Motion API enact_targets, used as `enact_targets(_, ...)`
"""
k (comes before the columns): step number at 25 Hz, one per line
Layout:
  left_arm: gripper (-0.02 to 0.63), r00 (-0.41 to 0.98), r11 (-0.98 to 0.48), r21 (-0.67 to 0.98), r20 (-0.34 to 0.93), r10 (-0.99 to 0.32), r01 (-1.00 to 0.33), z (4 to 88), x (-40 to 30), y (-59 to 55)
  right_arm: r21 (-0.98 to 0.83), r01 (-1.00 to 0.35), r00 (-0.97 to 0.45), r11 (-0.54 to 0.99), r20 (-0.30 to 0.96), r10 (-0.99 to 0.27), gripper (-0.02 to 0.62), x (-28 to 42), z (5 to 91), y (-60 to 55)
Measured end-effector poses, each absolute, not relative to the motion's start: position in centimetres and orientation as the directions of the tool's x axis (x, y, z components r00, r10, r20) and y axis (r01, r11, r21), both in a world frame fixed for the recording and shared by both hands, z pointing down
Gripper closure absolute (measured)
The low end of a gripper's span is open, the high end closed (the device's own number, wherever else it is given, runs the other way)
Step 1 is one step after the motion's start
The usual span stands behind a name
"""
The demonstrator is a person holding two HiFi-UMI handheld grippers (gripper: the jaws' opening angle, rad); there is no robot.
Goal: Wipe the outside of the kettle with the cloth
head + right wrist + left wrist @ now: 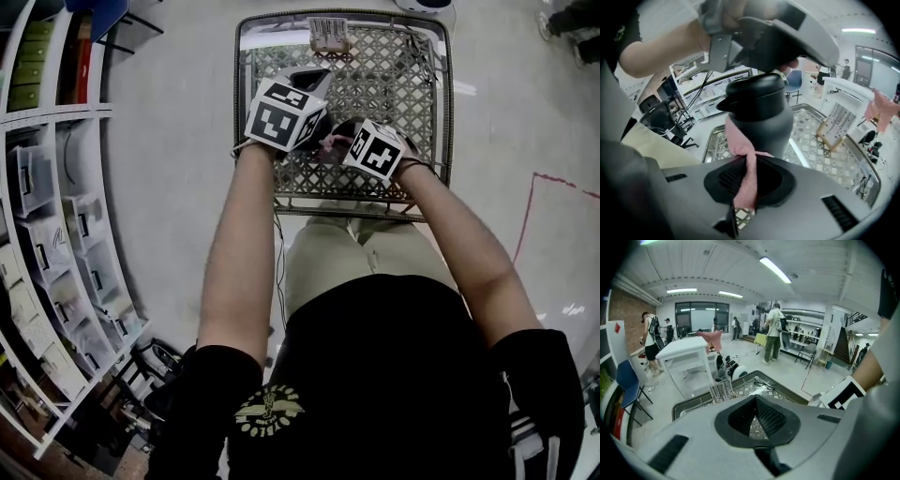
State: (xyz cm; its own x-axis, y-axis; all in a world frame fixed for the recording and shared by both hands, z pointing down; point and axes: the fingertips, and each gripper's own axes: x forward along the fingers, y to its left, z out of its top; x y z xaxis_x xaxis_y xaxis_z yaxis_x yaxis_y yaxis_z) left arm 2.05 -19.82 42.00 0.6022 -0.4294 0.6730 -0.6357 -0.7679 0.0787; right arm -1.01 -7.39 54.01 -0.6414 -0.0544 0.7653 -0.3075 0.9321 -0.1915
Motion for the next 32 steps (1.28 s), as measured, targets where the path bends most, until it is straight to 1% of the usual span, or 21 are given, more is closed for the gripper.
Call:
enact_targets(2, 0.600, 0.602, -0.770, 0.069, 0.669, -0.436, -0.634, 42.2, 1.9, -19.5, -0.187, -0.335, -0.631, 0.923, 0.772, -0.073, 0.551, -0.5, 54.5, -8.6)
enact_targets(8, 0.600, 0.619, -0.761, 0.074, 0.634, -0.463, -0.645, 42.9, 1.7, -19.2, -0.116, -0.318, -0.598, 0.941, 0.795, -0.104, 0.551, 0.1, 56.3, -12.3)
enact_targets(17, 0.600, 0.604, -0.751, 0.045, 0.627, -0.492, -0.659, 43.0, 1.4, -19.1, -0.015, -0.234, -0.554, 0.972, 0.824, -0.121, 0.551, -1.3, 58.0, -15.8)
enact_targets(25, 0.600, 0.607, -0.741, 0.047, 0.609, -0.510, -0.670, 42.5, 1.1, -19.3, -0.038, -0.279, -0.559, 0.960, 0.819, -0.130, 0.552, -0.8, 59.2, -14.3)
enact_targets(32, 0.600, 0.595, -0.742, 0.032, 0.622, -0.509, -0.669, 42.5, 1.2, -19.2, -0.105, -0.258, -0.604, 0.960, 0.793, -0.075, 0.552, -0.9, 58.1, -8.4)
